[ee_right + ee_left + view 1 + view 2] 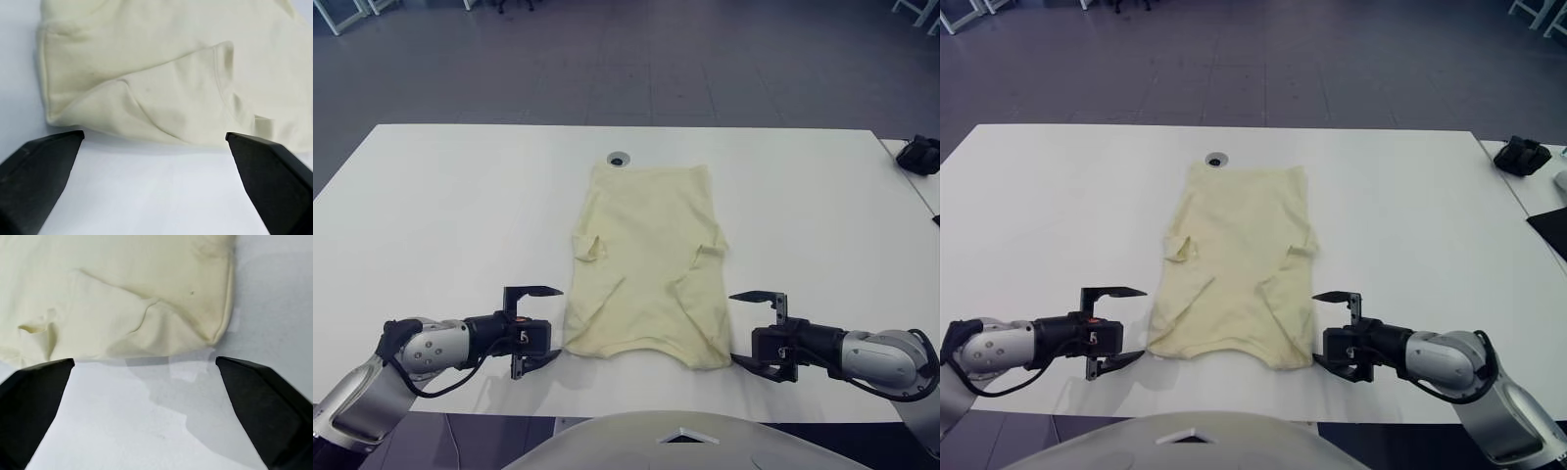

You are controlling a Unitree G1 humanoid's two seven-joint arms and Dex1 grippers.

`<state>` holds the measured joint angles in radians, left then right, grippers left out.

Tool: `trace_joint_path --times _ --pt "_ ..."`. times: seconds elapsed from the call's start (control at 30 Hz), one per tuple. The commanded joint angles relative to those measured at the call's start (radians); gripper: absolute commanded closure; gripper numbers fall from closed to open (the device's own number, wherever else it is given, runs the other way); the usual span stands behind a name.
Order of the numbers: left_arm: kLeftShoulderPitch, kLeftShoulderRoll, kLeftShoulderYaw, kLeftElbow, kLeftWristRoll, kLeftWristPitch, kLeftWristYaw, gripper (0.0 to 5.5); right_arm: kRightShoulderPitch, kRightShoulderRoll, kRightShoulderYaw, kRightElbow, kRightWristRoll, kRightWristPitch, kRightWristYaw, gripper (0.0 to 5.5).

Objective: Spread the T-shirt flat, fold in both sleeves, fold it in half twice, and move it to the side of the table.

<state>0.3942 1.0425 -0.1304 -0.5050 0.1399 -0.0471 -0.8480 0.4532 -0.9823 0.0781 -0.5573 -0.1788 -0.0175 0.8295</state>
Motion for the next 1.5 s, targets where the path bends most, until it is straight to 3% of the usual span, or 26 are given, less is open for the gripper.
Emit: trace_joint_path --times 0.03,0.33,0.87,1.03,1.4,1.5 --pt "0.034 -0.033 -0.131 0.066 0.117 0.029 -0.021 1.00 -0.005 0.010 0.048 0.015 -0.027 0.024 0.025 0.76" --pt "-0.007 -0.074 -0.203 0.079 0.175 0.026 -0.015 2.68 -0.034 0.012 0.086 0.002 -0.025 0.037 0.043 2.21" --pt "-0.013 -0.058 -0.209 0.094 0.162 0.039 -0.021 5.49 -0.003 -0.001 0.072 -0.044 -0.017 0.021 0.074 4.74" --pt "-0.020 -0.059 -0.210 0.096 0.150 0.044 -0.029 5.50 -0.015 -0.008 0.060 -0.055 -0.008 0.019 0.090 5.46" --pt "-0.144 -0.063 -0.135 -0.025 -0.085 0.190 -0.166 5.50 -0.285 -0.041 -0.023 0.022 0.122 0.106 0.199 5.46" --pt "-0.177 -0.067 -0.116 -0.076 -0.184 0.268 -0.214 5.50 -0.278 -0.054 -0.015 -0.029 0.191 0.160 0.253 5.46"
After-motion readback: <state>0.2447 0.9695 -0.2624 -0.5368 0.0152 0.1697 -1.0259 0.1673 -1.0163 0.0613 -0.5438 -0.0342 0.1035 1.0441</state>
